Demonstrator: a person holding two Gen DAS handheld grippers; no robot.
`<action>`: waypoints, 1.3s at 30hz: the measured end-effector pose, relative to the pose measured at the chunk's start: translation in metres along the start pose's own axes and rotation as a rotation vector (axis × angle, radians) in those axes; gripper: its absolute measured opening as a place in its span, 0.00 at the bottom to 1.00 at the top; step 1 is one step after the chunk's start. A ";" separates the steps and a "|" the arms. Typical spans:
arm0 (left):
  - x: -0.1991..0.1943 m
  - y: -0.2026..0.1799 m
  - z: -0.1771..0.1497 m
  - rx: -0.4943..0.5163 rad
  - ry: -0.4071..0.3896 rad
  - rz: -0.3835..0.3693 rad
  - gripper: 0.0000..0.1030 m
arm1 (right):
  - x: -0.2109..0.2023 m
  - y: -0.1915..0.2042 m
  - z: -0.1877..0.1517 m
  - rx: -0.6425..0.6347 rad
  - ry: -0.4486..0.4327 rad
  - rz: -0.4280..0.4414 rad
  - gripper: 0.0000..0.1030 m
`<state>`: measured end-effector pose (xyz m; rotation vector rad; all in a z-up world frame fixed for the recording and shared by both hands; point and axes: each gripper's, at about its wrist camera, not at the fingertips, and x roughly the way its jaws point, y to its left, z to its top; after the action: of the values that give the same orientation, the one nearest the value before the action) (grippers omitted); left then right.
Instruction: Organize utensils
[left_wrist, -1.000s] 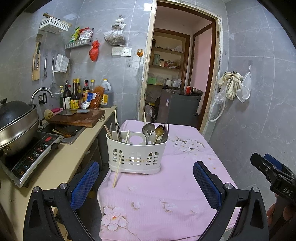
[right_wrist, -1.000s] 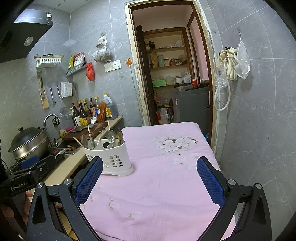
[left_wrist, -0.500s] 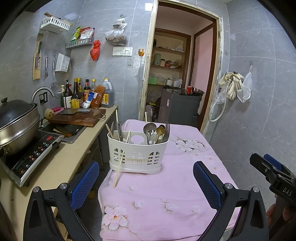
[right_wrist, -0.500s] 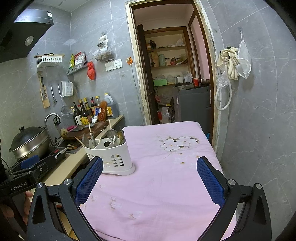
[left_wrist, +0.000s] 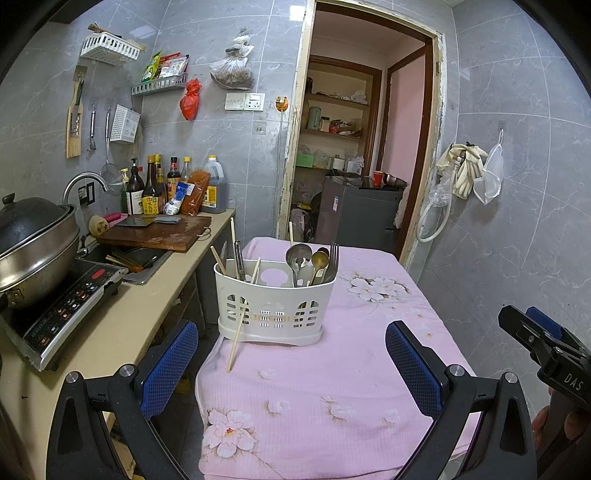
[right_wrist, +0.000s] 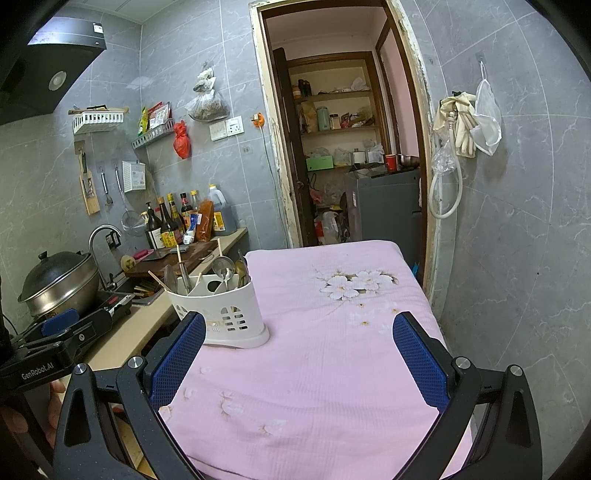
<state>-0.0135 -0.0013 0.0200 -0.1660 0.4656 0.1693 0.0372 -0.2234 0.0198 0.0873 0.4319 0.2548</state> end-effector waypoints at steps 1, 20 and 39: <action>0.000 0.000 0.000 -0.001 -0.001 0.000 0.99 | 0.000 0.000 0.000 -0.001 0.000 0.000 0.97; 0.000 0.000 0.000 -0.002 0.000 -0.001 0.99 | 0.000 0.002 -0.001 0.000 0.002 0.000 0.97; 0.000 -0.001 -0.001 -0.002 -0.001 0.000 0.99 | 0.000 0.001 0.001 0.001 0.003 0.000 0.97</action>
<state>-0.0139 -0.0021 0.0197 -0.1681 0.4641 0.1695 0.0374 -0.2229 0.0203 0.0875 0.4350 0.2552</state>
